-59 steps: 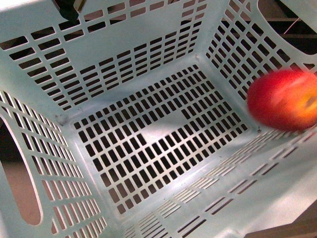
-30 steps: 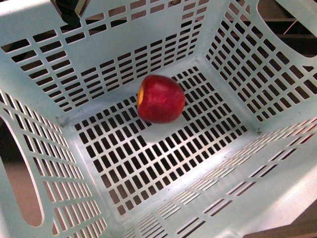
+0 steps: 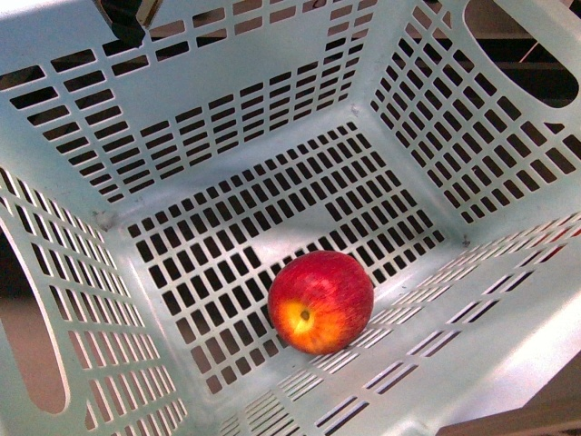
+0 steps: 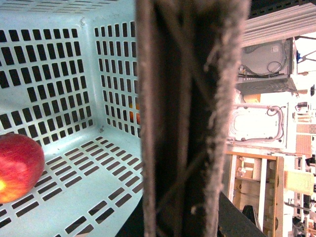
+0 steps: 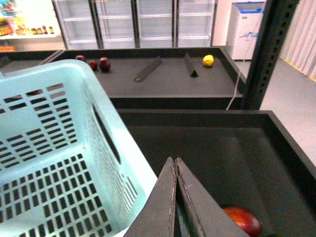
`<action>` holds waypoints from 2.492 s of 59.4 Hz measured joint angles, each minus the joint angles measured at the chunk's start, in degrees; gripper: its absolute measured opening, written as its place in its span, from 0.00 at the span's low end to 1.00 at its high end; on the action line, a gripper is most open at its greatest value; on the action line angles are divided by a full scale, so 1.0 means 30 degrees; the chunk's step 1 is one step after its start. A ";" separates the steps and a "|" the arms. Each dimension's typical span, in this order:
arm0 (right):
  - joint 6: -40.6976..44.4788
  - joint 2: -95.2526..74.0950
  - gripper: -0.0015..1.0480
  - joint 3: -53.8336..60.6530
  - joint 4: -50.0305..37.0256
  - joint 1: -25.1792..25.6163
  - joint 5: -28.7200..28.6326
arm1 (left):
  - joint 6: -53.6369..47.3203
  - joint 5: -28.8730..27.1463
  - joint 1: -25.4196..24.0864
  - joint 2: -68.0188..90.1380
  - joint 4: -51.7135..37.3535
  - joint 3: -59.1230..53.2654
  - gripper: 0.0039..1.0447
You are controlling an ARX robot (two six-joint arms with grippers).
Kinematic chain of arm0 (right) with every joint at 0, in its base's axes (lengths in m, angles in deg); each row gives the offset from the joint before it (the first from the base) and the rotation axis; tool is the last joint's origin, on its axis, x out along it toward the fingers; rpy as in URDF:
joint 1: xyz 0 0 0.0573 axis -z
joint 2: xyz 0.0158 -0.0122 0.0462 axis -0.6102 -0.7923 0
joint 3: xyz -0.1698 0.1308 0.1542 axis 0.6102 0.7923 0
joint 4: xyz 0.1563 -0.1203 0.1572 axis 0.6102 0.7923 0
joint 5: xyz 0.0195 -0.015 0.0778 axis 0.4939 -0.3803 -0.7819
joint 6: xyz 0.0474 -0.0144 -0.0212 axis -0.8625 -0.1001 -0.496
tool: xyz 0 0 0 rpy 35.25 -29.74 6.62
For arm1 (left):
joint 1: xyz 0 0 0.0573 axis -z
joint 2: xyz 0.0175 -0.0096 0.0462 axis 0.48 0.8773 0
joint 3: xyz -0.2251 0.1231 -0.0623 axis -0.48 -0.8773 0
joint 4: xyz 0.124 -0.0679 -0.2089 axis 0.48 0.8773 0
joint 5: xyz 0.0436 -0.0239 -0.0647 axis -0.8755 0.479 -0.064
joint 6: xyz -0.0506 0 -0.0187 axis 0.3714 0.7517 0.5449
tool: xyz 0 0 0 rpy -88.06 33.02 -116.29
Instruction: Pick apple with right arm and hold basket with left
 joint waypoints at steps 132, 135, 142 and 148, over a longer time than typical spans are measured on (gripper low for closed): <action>0.0036 0.8648 0.91 0.1370 0.6812 0.0146 -0.0175 | 0.1042 -0.2149 0.0342 0.0146 0.1144 0.0474 0.06; 0.0036 0.8648 0.91 0.1370 0.6805 0.0146 -0.0182 | 0.2251 -0.4422 0.0583 0.0321 0.2106 0.0867 0.06; 0.0036 0.8655 0.91 0.1370 0.6812 0.0146 -0.0168 | 0.4932 -0.8036 0.0335 0.0415 0.2310 0.1049 0.06; 0.0036 0.8663 0.91 0.1370 0.6812 0.0146 -0.0168 | 0.5523 -0.8539 -0.0648 0.0415 0.2288 0.1042 0.06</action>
